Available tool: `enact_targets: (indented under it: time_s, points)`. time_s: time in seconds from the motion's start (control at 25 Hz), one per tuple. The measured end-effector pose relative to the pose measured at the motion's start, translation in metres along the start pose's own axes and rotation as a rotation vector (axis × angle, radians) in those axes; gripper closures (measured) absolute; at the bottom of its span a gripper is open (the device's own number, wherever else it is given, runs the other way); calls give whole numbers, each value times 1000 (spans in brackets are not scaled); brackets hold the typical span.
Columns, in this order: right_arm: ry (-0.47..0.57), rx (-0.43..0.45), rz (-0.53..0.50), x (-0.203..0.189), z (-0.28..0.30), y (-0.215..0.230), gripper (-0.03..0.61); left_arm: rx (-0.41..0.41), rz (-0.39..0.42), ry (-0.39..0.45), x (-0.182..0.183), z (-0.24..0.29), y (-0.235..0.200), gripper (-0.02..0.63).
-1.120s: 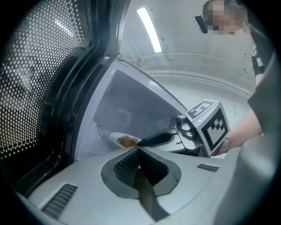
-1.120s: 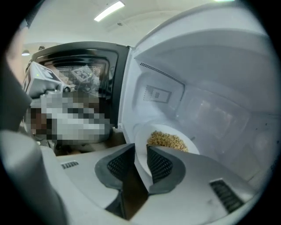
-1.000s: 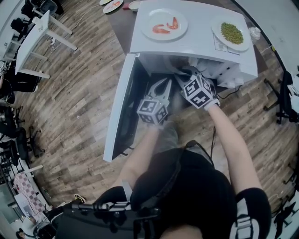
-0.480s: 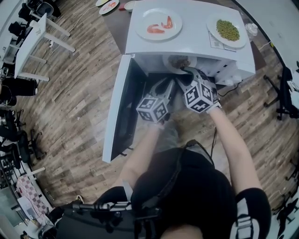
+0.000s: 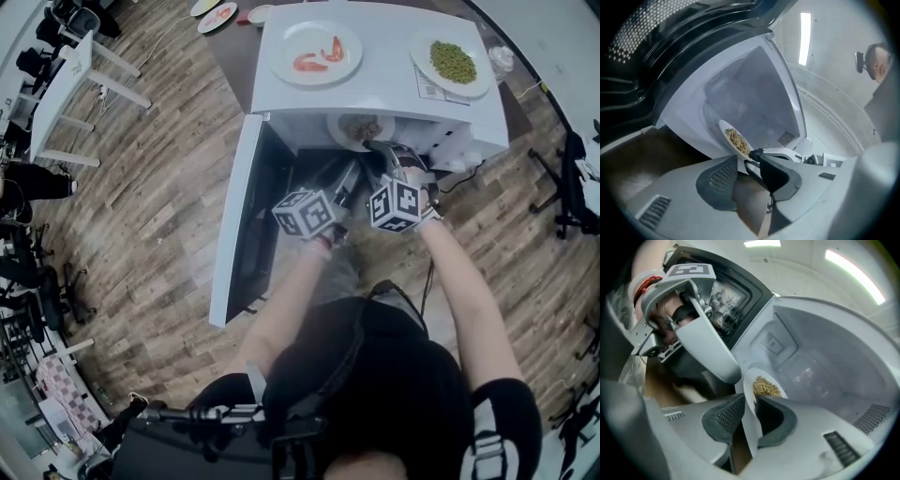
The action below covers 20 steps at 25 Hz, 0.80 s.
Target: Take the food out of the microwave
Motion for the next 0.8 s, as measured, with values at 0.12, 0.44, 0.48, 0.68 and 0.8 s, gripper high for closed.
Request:
enact_targets:
  time_s: [0.12, 0.44, 0.48, 0.68, 0.8]
  points:
    - [18, -10, -5, -2, -6, -2, 500, -4, -71, 6, 0, 3, -2, 460]
    - [41, -17, -45, 0, -15, -10, 505, -79, -343, 17, -5, 10, 0, 471]
    - [43, -15, -47, 0, -16, -11, 505, -80, -348, 15, -6, 10, 0, 483]
    - [55, -14, -66, 1, -20, -15, 505, -81, -394, 25, -5, 14, -1, 503]
    - [57, -16, -70, 0, -22, -16, 505, -81, -413, 33, -5, 16, -2, 532]
Point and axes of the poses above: the fingertips, and each gripper's own axes: z forward along the fingers, y to its right, x out of its top, the point moved 1 cm from there along -z, backward along the fingers, and after that the axes turned 3 degrees about x, right-handed, at the moved point
